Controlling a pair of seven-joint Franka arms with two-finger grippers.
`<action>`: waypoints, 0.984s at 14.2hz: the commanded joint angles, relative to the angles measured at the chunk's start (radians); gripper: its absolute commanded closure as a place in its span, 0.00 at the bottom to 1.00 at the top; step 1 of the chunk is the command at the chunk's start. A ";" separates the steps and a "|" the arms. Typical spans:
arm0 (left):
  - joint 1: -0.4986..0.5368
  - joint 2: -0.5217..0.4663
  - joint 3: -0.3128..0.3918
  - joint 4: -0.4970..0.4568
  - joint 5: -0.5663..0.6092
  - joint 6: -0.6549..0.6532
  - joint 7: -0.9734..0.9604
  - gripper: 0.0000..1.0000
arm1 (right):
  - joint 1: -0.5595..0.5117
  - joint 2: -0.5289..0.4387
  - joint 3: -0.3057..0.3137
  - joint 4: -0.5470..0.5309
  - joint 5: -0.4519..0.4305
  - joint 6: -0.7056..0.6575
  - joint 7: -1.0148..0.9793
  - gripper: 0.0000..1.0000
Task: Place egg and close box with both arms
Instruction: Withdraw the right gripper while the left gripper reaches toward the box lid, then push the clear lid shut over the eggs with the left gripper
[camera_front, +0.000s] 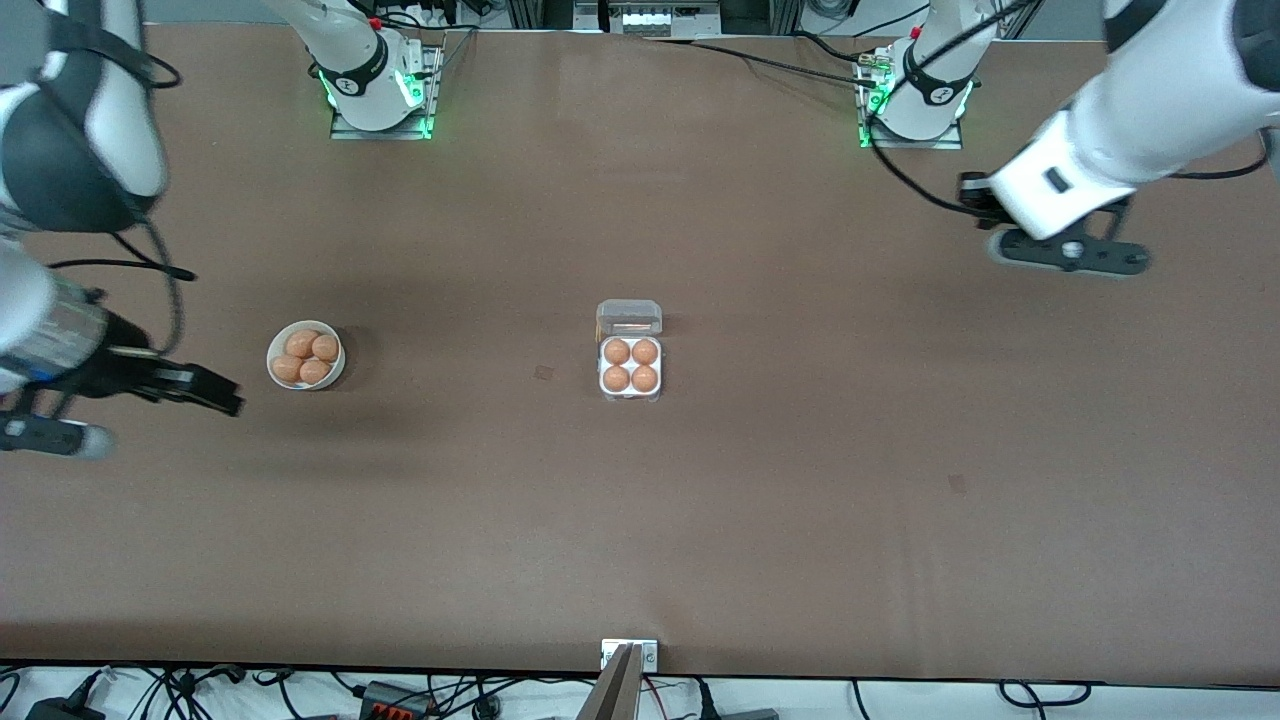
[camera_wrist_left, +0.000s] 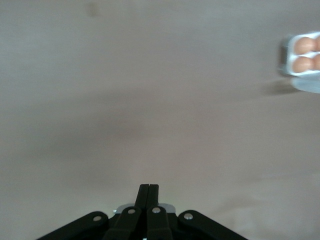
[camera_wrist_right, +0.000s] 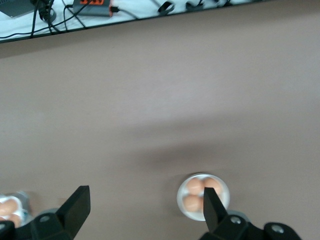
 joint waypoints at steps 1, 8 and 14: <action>-0.004 0.012 -0.092 -0.018 -0.038 0.043 -0.134 0.99 | -0.085 -0.085 0.032 -0.059 -0.008 -0.029 -0.139 0.00; -0.064 0.119 -0.330 -0.133 -0.026 0.305 -0.358 0.99 | -0.087 -0.286 0.023 -0.310 -0.071 -0.058 -0.148 0.00; -0.219 0.344 -0.327 -0.139 0.063 0.543 -0.415 0.99 | -0.090 -0.377 0.011 -0.415 -0.065 -0.052 -0.148 0.00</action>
